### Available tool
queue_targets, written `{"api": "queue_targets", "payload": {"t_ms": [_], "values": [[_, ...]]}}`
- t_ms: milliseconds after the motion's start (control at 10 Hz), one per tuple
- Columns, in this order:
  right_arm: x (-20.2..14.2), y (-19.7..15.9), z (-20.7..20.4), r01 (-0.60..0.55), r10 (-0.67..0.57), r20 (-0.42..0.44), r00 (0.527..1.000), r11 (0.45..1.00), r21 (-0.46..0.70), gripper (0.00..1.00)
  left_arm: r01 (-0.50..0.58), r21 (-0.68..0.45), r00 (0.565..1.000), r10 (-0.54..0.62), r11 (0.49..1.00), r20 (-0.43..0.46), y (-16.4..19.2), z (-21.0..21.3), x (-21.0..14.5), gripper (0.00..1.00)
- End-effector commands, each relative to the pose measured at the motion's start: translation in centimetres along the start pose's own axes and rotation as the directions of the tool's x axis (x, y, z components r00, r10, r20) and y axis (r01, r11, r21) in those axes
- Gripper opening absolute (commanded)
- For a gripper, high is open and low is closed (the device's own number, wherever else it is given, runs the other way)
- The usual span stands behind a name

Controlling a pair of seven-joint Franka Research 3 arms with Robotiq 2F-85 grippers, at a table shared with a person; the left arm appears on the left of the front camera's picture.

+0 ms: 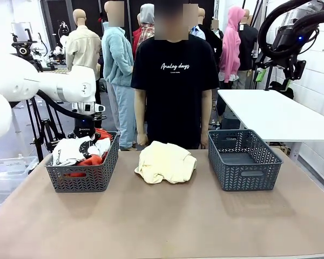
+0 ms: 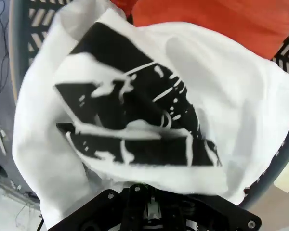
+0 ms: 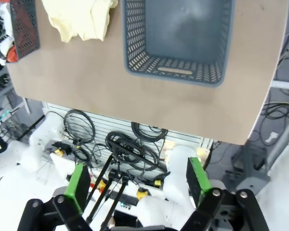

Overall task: Sort the tops and bottoms.
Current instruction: Sort the clothes according to human instructions.

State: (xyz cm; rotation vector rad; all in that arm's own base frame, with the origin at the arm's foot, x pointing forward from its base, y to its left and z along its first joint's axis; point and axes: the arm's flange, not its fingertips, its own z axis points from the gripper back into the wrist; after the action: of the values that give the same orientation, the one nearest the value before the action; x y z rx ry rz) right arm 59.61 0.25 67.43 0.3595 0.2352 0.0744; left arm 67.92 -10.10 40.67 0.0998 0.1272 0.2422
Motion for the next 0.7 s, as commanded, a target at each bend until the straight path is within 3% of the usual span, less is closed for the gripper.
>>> {"api": "queue_targets", "payload": {"t_ms": [0,300,600], "values": [[0.1,0.3,0.4,0.013,-0.013,0.007,1.0,1.0,-0.001,1.0,0.022,-0.036,0.998,-0.019,0.999,0.057,1.5,-1.4,-1.1,0.0],[0.1,0.3,0.4,0.013,-0.013,0.007,1.0,1.0,-0.001,1.0,0.063,-0.097,0.997,-0.057,0.993,0.06,1.0,2.2,-1.7,0.0],[0.1,0.3,0.4,0.013,-0.013,0.007,1.0,1.0,-0.001,1.0,0.078,-0.093,0.991,-0.067,0.993,0.119,0.4,5.2,-1.7,0.58]]}}
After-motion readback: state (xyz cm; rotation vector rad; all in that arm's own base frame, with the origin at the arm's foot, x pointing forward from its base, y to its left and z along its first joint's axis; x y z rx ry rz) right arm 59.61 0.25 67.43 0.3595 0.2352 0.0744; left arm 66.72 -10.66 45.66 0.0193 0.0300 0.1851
